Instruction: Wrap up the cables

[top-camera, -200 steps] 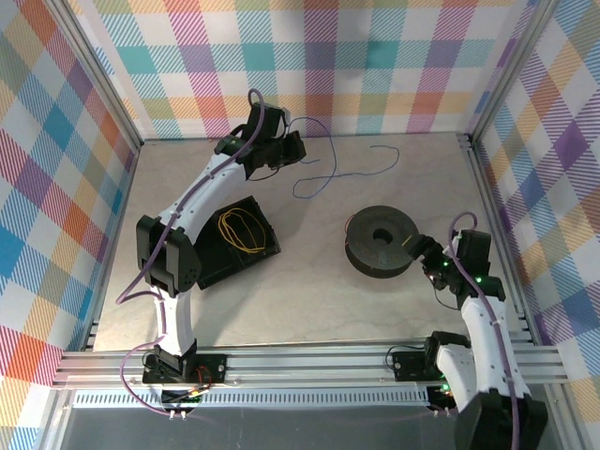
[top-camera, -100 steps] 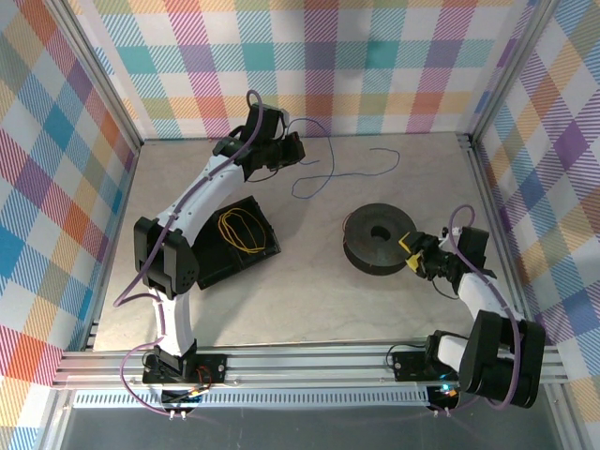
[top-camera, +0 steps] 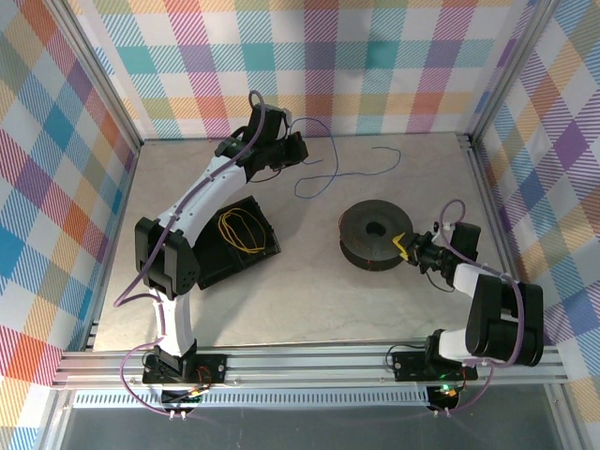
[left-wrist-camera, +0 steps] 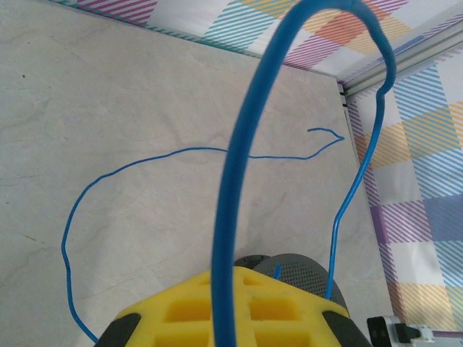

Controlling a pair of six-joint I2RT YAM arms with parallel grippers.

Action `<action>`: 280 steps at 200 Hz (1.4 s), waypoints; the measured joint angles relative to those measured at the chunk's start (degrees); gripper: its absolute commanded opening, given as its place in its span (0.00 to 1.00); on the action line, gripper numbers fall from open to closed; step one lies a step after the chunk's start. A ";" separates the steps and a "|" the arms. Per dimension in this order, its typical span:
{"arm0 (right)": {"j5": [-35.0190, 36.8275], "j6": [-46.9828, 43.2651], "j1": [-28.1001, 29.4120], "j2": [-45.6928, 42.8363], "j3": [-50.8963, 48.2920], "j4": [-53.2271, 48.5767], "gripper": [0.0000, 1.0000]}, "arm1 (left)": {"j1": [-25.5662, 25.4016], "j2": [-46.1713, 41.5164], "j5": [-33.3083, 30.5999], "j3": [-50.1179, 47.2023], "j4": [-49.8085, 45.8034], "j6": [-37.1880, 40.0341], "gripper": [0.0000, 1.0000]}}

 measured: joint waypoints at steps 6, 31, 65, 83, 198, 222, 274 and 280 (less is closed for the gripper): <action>0.02 -0.24 0.92 -2.03 0.61 -0.68 0.00 | 0.00 0.00 -0.07 0.00 0.00 0.02 0.00; 5.05 -3.87 6.91 -10.69 6.19 -9.97 0.00 | 0.00 -0.13 -0.46 -0.15 -0.09 0.04 0.00; 19.19 -11.06 21.46 -17.51 16.81 -28.30 0.00 | 0.33 -1.53 -1.95 -0.15 -0.63 0.46 0.00; 26.27 -14.19 30.47 -17.11 22.40 -34.91 0.00 | 0.92 -2.45 -2.51 0.09 -1.77 0.96 0.00; 66.40 -22.21 64.46 14.03 53.31 -52.74 0.03 | 3.65 -5.38 -4.07 0.70 -4.55 2.64 0.00; 68.72 -22.16 67.28 19.76 58.36 -53.53 0.18 | 3.96 -5.77 -4.07 -0.24 -4.52 2.84 0.00; 67.52 -20.63 69.11 21.75 60.48 -53.75 0.44 | 4.39 -5.90 -3.82 -1.29 -4.55 2.86 0.00; 67.25 -20.61 69.09 21.55 60.48 -53.88 0.46 | 4.39 -5.90 -3.54 -1.29 -4.55 2.86 0.00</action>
